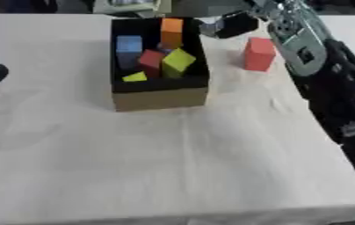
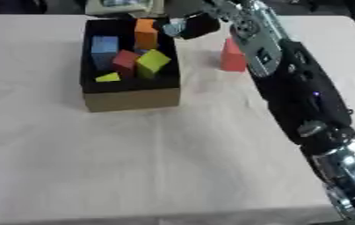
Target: Pick up objects on the table and place them in the box.
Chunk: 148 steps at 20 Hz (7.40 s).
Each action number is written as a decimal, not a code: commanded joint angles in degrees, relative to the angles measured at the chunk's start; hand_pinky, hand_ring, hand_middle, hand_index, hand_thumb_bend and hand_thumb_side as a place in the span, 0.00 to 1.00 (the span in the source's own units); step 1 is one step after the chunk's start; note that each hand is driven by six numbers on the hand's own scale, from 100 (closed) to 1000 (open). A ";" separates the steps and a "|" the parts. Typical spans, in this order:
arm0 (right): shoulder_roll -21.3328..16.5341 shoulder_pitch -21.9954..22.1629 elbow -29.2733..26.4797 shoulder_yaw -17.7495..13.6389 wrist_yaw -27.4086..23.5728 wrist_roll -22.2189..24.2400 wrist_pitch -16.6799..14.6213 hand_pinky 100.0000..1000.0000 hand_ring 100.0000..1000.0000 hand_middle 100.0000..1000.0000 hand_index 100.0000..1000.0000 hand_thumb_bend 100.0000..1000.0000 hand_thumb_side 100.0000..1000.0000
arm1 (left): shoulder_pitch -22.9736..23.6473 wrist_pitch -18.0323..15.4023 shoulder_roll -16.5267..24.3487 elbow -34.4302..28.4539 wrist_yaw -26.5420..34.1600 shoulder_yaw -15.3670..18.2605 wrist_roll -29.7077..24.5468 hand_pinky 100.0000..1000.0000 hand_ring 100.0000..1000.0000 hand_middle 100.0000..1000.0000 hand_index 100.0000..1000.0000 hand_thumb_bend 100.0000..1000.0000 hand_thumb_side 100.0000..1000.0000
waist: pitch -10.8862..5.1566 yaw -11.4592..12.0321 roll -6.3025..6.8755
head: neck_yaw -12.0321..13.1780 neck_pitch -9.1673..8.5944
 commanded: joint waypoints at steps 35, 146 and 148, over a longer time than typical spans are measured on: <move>-6.31 2.74 22.28 -9.89 1.08 5.87 -0.66 0.72 0.82 0.85 1.00 0.38 0.40 | -0.35 -0.36 0.56 -0.10 0.57 0.41 -0.81 0.82 0.67 0.59 0.84 0.78 0.66 | -0.77 0.12 0.50 | -1.26 0.28; 2.52 1.33 -7.26 2.12 -1.24 -6.98 -6.45 0.77 0.91 0.99 1.00 0.37 0.36 | 0.29 -0.53 -1.31 0.02 1.69 1.32 0.19 0.82 0.68 0.59 0.83 0.76 0.67 | -0.69 -0.18 1.78 | -1.94 0.28; 1.78 2.07 -9.29 1.60 -2.45 -7.59 -5.86 0.75 0.90 0.98 1.00 0.36 0.36 | 0.38 -0.51 -1.23 -0.07 1.70 1.39 0.29 0.82 0.68 0.59 0.83 0.75 0.67 | -0.68 -0.54 1.73 | -1.64 0.28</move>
